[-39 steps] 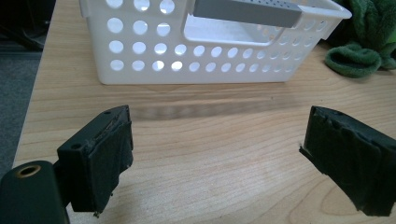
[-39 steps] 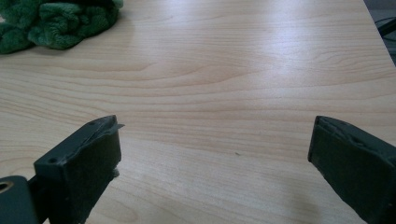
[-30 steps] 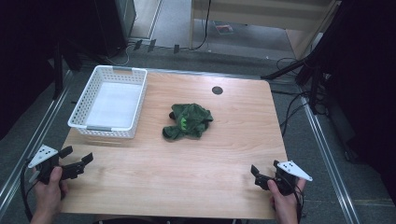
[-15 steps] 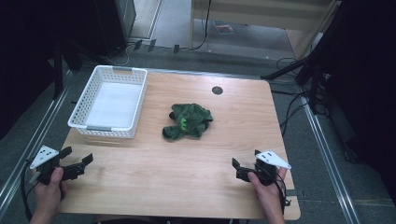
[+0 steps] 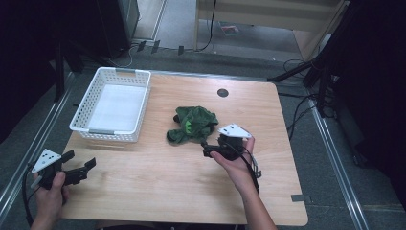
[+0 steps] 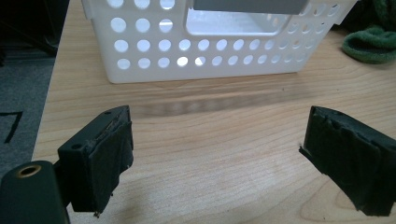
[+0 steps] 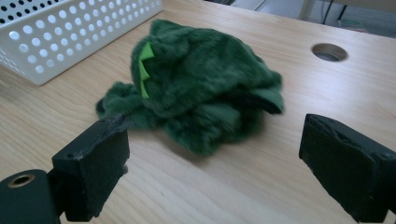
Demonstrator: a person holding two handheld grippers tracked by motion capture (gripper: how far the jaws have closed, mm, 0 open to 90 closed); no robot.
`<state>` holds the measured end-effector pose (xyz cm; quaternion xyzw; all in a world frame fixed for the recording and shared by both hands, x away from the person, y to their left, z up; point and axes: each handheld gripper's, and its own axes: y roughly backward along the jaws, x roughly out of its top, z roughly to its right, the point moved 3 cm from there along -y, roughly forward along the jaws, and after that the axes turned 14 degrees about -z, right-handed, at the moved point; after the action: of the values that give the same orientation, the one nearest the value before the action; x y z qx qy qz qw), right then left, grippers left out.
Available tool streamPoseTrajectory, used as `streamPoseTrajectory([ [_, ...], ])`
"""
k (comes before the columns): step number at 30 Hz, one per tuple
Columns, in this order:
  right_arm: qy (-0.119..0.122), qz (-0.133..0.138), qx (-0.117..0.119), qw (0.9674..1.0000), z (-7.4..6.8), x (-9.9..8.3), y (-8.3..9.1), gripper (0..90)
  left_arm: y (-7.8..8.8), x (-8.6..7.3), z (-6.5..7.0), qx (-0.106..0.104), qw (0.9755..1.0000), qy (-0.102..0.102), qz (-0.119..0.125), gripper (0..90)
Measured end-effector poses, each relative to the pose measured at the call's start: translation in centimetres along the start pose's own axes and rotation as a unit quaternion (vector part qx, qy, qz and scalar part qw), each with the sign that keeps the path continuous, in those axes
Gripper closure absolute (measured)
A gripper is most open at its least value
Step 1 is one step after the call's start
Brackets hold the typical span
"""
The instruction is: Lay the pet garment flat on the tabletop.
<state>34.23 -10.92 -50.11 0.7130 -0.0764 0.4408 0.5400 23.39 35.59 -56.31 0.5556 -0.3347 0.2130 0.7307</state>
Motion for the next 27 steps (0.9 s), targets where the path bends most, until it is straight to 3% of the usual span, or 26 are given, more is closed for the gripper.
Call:
streamPoseTrajectory([
  [6,-0.003,-0.004,0.0,1.0,-1.2,2.4,-2.2,9.7,0.0,0.0,0.1,0.0,1.0,0.001,0.0,8.8],
  [13,0.007,-0.032,-0.014,0.9994,-2.3,4.5,-5.7,11.5,-0.1,0.0,0.1,0.0,1.0,-0.001,0.001,8.8],
  [18,0.002,-0.073,-0.023,0.9971,-2.4,4.1,-9.0,9.0,-0.1,0.0,0.1,-0.001,1.0,-0.004,-0.001,8.8],
  [22,0.006,-0.084,-0.028,0.996,-2.4,3.7,-10.1,8.8,-0.1,0.0,0.2,-0.001,1.0,-0.004,-0.001,8.8],
  [27,0.023,-0.09,-0.068,0.9934,-2.6,3.3,-10.9,17.0,-0.1,0.0,0.2,0.002,1.0,-0.006,-0.003,8.8],
])
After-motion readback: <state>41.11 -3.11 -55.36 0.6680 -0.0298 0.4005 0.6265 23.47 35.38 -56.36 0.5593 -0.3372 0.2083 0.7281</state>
